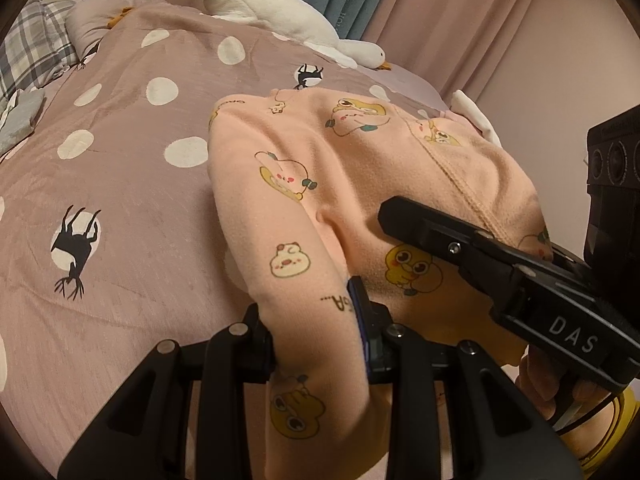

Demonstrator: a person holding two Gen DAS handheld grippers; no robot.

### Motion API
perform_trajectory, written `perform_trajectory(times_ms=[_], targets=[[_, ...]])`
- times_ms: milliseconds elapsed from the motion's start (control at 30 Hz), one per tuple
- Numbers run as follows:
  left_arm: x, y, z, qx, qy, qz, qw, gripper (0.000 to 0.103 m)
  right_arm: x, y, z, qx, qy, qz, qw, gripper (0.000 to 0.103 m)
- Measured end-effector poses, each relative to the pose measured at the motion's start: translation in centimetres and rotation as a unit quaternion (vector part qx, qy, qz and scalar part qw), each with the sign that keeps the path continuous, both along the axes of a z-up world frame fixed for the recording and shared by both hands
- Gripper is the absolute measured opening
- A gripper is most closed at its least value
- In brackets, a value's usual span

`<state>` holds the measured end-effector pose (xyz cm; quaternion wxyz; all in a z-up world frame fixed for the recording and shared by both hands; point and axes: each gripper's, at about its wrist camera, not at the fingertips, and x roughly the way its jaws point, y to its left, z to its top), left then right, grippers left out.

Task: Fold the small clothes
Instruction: 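Hold the folded bundle end with the right gripper beside the left gripper, then lay the folded end down on the bundle with the right gripper while the left gripper holds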

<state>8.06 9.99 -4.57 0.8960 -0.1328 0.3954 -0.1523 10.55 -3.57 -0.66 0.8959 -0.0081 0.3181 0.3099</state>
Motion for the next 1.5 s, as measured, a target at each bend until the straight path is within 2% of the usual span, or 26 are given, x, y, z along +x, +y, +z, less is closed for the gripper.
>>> perform_trajectory(times_ms=[433,767,1500], targets=[[3.5,1.5,-1.8,-0.007,0.019,0.007,0.9998,0.031,3.2,0.5,-1.6,0.008,0.022,-0.001,1.000,0.025],[5.9,3.3,-2.5,-0.044,0.026,0.018,0.9985,0.031,6.0,-0.8,-2.8,0.068,0.066,-0.013,0.995,0.025],[10.6,4.0,-3.1,-0.024,0.029,0.022,0.9990,0.031,10.3,-0.6,-4.0,0.074,0.064,-0.019,0.995,0.024]])
